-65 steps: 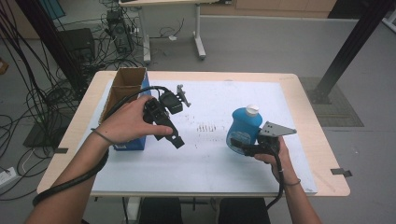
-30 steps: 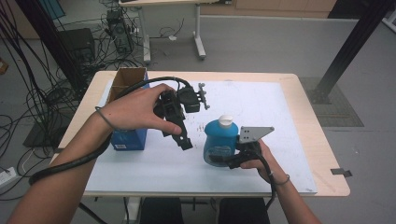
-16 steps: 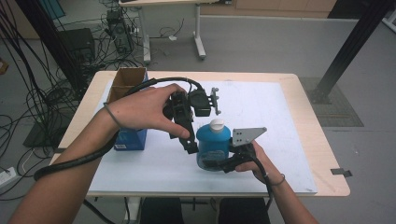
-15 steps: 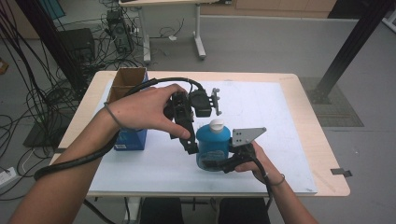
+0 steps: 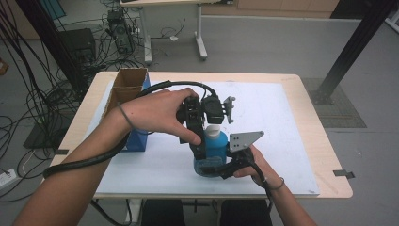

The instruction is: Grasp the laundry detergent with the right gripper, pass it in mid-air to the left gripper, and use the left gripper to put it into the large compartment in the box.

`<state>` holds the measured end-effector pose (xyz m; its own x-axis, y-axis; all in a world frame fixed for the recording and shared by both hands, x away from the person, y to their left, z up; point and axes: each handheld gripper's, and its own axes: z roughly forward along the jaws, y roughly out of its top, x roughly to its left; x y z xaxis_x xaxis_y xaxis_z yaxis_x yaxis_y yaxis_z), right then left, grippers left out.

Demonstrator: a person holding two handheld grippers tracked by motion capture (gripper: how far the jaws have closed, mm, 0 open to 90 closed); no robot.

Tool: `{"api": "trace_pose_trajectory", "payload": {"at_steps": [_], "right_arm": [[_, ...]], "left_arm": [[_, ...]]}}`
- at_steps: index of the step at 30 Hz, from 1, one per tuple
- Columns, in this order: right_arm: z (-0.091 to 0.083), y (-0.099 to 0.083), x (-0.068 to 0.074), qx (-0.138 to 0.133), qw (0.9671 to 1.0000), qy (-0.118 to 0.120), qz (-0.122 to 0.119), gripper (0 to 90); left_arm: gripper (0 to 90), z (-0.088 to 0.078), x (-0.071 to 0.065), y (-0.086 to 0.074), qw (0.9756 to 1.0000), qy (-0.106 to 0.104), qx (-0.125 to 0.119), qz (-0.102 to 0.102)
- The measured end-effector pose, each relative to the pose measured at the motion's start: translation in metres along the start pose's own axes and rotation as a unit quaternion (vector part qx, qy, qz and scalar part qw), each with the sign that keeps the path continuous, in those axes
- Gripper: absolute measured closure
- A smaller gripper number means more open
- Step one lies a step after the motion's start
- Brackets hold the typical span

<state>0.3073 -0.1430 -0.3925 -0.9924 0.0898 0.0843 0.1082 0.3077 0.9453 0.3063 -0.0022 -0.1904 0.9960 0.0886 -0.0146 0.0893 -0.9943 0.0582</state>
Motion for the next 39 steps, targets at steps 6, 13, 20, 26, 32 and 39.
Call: {"api": "trace_pose_trajectory", "payload": {"at_steps": [6, 13, 20, 26, 32, 39], "right_arm": [[0.001, 0.001, 0.002, -0.001, 1.0000, 0.001, -0.001, 41.1], [0.004, 0.004, 0.004, 0.000, 1.0000, 0.006, -0.008, 41.1], [0.006, 0.007, 0.006, -0.001, 0.9999, 0.009, -0.014, 41.1], [0.006, 0.009, 0.007, -0.002, 0.9998, 0.011, -0.016, 41.1], [0.007, 0.009, 0.008, 0.000, 0.9998, 0.011, -0.018, 41.1], [0.008, 0.009, 0.009, 0.001, 0.9998, 0.013, -0.017, 41.1]], "left_arm": [[8.5, 0.005, -0.001, 0.006, 0.9999, 0.002, 0.011, 0.003], [7.2, 0.008, -0.001, 0.013, 0.9998, 0.008, 0.017, 0.002], [5.9, 0.012, -0.002, 0.018, 0.9996, 0.009, 0.025, 0.011], [6.0, 0.018, -0.003, 0.020, 0.9992, 0.009, 0.034, 0.017], [6.0, 0.022, -0.003, 0.021, 0.9990, 0.011, 0.037, 0.020], [6.0, 0.023, -0.004, 0.021, 0.9990, 0.011, 0.038, 0.022]]}}
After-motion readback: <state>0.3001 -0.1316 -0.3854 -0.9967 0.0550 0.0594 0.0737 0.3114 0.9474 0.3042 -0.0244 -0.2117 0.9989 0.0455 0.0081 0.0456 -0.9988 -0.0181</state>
